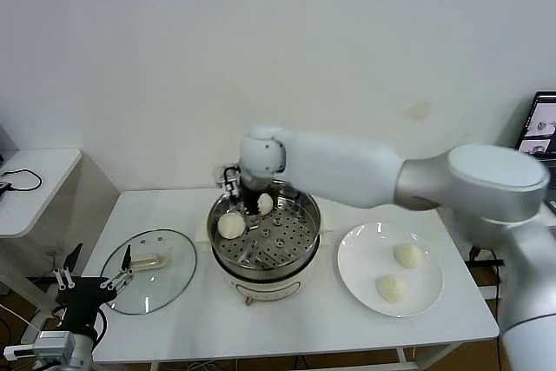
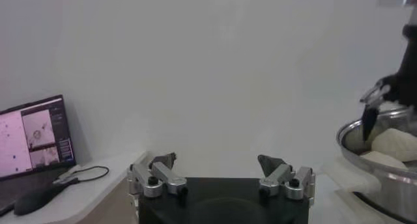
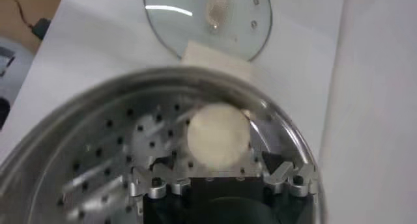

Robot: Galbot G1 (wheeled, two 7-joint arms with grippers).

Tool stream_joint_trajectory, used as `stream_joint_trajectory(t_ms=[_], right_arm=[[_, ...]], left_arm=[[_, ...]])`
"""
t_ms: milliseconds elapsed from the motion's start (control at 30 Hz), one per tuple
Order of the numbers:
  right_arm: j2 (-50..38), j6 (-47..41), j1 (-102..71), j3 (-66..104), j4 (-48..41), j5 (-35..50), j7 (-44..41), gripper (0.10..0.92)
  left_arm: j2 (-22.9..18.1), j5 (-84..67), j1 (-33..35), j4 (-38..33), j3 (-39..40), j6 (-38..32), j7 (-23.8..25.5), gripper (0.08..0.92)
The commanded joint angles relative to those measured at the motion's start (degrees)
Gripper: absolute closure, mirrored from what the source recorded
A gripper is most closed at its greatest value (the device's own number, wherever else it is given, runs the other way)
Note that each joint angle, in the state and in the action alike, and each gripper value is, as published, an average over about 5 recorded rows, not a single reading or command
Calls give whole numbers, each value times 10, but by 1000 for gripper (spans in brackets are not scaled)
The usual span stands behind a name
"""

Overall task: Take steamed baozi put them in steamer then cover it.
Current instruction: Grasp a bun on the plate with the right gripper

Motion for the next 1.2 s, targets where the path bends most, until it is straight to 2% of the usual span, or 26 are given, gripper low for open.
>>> stream_joint_trajectory(t_ms=[33,367,633,867,1200], right_arm=[[-243,37,111,-19,194,-6,-68,203],[-459,109,65,-39,305,-121,-98,203],[-559,136,-81,32,330,-210,-86,203],[-580,144,-263,163,317,-263,-58,203],[-524,138,-393,250,265,-300,-36,203]], left_arm=[[0,1,0,0,3,1,0,177],[-4,15,3,-4,23,2,0,177],[-10,26,12,-3,31,1,0,177],[-13,31,12,0,37,0,0,177],[-12,33,17,1,32,0,0,177]])
